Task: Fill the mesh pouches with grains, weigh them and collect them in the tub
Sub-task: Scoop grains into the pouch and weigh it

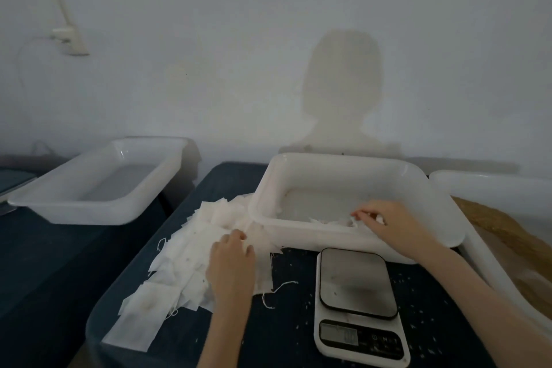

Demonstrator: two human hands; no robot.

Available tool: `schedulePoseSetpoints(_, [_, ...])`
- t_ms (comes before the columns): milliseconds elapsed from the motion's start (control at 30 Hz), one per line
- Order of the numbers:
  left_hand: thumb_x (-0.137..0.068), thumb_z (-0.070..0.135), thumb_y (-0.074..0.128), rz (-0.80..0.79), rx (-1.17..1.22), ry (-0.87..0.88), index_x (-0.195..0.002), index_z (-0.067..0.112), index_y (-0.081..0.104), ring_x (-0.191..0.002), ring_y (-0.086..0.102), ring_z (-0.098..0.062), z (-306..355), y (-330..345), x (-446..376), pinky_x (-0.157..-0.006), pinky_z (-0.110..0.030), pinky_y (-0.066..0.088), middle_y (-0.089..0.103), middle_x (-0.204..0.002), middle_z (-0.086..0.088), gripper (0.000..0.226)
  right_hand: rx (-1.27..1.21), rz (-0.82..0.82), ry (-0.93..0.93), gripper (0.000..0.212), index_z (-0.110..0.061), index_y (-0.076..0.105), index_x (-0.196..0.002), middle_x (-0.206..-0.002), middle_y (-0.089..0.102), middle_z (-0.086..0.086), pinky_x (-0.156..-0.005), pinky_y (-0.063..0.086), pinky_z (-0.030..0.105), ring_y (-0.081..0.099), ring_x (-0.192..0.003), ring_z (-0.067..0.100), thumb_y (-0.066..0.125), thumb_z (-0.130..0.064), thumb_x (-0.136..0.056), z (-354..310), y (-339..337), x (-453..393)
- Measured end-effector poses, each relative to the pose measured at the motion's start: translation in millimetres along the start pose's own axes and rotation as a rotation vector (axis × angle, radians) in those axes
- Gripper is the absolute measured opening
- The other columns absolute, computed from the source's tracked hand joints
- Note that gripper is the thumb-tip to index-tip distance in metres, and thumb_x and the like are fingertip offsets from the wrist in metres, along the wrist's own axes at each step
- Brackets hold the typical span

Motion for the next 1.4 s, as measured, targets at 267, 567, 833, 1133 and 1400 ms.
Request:
schedulePoseSetpoints(267, [-0.097,0.024,0.043,-0.022,-0.25,0.056,-0.089,0.025,0.061,-0.078,0.048,-0.008,-36,-8,-9,-0.059,-0.021,0.036,0.055,-0.083,0.011,0.02,-0.003,-0.13,-0.108,0.015,-0.041,0.068,-0.097,-0.086,0.066,-0.022,-0.073,0.043,0.008,0.055,-0.084,-0.01,0.056,-0.033,-0.092,-44,41,37])
schedulePoseSetpoints(567, [-0.089,0.022,0.061,0.182,0.173,0.05,-0.086,0.027,0.067,-0.081,0.048,-0.005,-3,-49,11,-0.063,-0.023,0.034,0.06,-0.083,0.019,0.008,-0.19,-0.143,-0.057,0.019,-0.035,0.072,-0.098,-0.084,0.066,-0.026,-0.072,0.043,0.006,0.059,-0.082,-0.01,0.057,-0.023,-0.094,-63,73,43])
schedulePoseSetpoints(833, [-0.083,0.027,0.07,-0.254,0.706,0.13,-0.075,0.029,0.068,-0.069,0.063,0.003,71,-16,31,-0.062,-0.006,0.045,0.069,-0.07,0.016,0.008,-0.594,0.003,0.064,0.02,-0.024,0.069,-0.09,-0.082,0.071,-0.005,-0.068,0.049,0.017,0.063,-0.072,0.004,0.051,-0.027,-0.097,-84,74,34])
schedulePoseSetpoints(1133, [-0.088,0.02,0.065,-0.404,0.774,0.207,-0.08,0.027,0.069,-0.071,0.065,0.002,102,13,52,-0.064,-0.008,0.047,0.07,-0.075,0.017,0.011,-0.696,-0.018,0.23,0.029,-0.02,0.066,-0.084,-0.069,0.071,-0.006,-0.059,0.049,0.019,0.063,-0.061,0.004,0.043,-0.023,-0.101,-50,64,54])
schedulePoseSetpoints(1400, [-0.078,0.019,0.074,0.003,0.226,0.45,-0.078,0.022,0.058,-0.042,0.045,-0.002,141,-11,82,-0.044,-0.012,0.037,0.052,-0.052,0.01,0.016,0.093,0.447,0.15,0.028,-0.026,0.05,-0.079,-0.097,0.052,-0.01,-0.046,0.035,0.006,0.051,-0.061,0.002,0.074,-0.011,-0.078,-44,21,76])
Point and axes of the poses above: each hand's wrist, its own x-axis away from the middle knuckle, its own y-axis out of the palm, z = x × y, the point moved 9 cm from there along -x, towards the middle knuckle
